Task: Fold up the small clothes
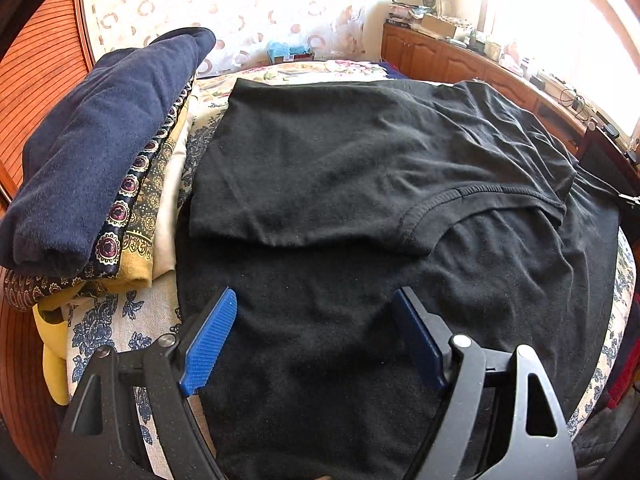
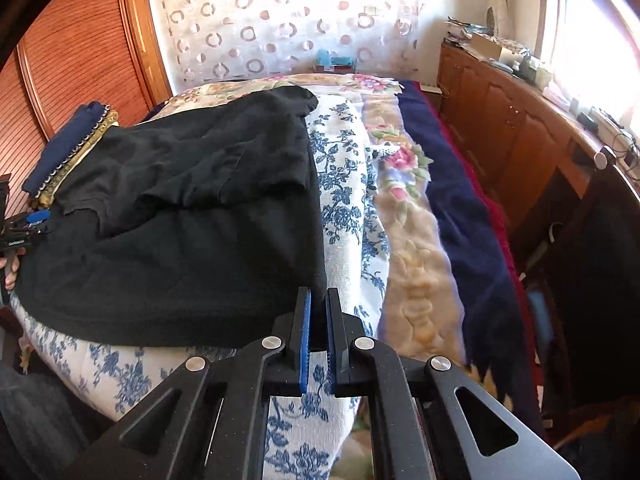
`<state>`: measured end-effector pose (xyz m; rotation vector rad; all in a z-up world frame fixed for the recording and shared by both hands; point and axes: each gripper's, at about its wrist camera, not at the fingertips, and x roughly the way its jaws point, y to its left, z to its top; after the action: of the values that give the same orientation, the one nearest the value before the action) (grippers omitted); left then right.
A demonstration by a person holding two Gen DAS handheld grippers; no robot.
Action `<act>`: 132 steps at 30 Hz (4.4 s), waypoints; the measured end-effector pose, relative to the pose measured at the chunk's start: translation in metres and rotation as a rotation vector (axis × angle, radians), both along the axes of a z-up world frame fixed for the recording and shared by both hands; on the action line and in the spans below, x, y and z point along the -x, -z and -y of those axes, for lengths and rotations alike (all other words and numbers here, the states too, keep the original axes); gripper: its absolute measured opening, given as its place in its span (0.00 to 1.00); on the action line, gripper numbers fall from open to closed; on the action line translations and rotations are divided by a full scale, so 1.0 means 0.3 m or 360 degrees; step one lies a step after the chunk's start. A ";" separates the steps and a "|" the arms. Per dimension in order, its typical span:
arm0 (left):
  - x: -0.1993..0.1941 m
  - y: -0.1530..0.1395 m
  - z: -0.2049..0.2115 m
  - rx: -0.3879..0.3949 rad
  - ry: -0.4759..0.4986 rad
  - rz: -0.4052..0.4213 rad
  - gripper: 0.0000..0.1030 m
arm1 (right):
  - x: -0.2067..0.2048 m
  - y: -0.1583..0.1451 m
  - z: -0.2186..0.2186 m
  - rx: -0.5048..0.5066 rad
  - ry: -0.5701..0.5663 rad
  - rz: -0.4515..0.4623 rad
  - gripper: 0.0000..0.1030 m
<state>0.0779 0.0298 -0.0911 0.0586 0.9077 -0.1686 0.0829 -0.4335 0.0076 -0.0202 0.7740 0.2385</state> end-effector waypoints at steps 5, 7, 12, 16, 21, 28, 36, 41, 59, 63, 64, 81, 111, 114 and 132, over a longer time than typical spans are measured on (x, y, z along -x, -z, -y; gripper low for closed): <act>-0.007 -0.001 0.003 0.0000 0.0000 -0.0001 0.79 | -0.003 -0.024 -0.059 0.0032 0.0164 0.0083 0.26; -0.007 -0.001 0.003 0.0000 0.0000 0.0000 0.79 | -0.010 -0.047 -0.071 0.0025 0.0192 0.0126 0.32; -0.006 -0.001 0.005 -0.0001 0.0000 0.0000 0.79 | -0.010 -0.040 -0.179 -0.0125 0.0107 0.0149 0.48; -0.007 -0.002 0.004 0.0000 -0.0001 0.0000 0.79 | -0.041 -0.008 -0.262 -0.0148 -0.0015 0.0094 0.48; -0.006 -0.002 0.004 0.0000 -0.0001 0.0000 0.79 | -0.068 0.027 -0.315 -0.0224 -0.0120 -0.0011 0.48; -0.006 -0.002 0.004 0.0000 -0.0001 0.0000 0.79 | -0.179 0.044 -0.343 -0.0292 -0.0169 -0.0046 0.52; -0.006 -0.002 0.004 -0.0001 -0.0004 0.0002 0.79 | -0.238 0.098 -0.395 -0.0190 -0.0136 -0.0011 0.52; -0.003 -0.001 0.002 0.0000 -0.0009 0.0007 0.79 | -0.216 0.104 -0.442 -0.0065 -0.0144 0.0044 0.53; -0.093 -0.030 -0.115 0.0261 -0.0248 -0.0038 0.45 | -0.232 0.106 -0.492 0.0043 -0.0123 0.0032 0.60; -0.118 -0.027 -0.117 0.0275 -0.0262 -0.0054 0.45 | -0.241 0.110 -0.497 0.0051 -0.0125 0.0034 0.60; -0.130 -0.028 -0.115 0.0286 -0.0258 -0.0062 0.45 | -0.240 0.110 -0.497 0.0050 -0.0125 0.0033 0.60; -0.173 -0.092 -0.068 0.0199 -0.0149 0.0100 0.06 | -0.243 0.114 -0.501 0.0056 -0.0130 0.0034 0.60; 0.081 -0.418 0.022 0.0259 0.0030 0.0571 0.04 | -0.058 -0.092 -0.368 -0.0008 -0.0215 0.0388 0.01; 0.139 -0.433 0.029 0.0262 0.0052 0.0584 0.04 | 0.004 -0.133 -0.346 0.0010 -0.0231 0.0442 0.01; 0.271 -0.169 0.082 0.0233 0.0102 0.0212 0.04 | 0.146 0.056 -0.219 0.0071 -0.0174 0.0271 0.01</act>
<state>-0.0033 0.0052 -0.0404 -0.0367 0.7588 -0.2869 0.0390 -0.3679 -0.0092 -0.1239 0.6094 0.3192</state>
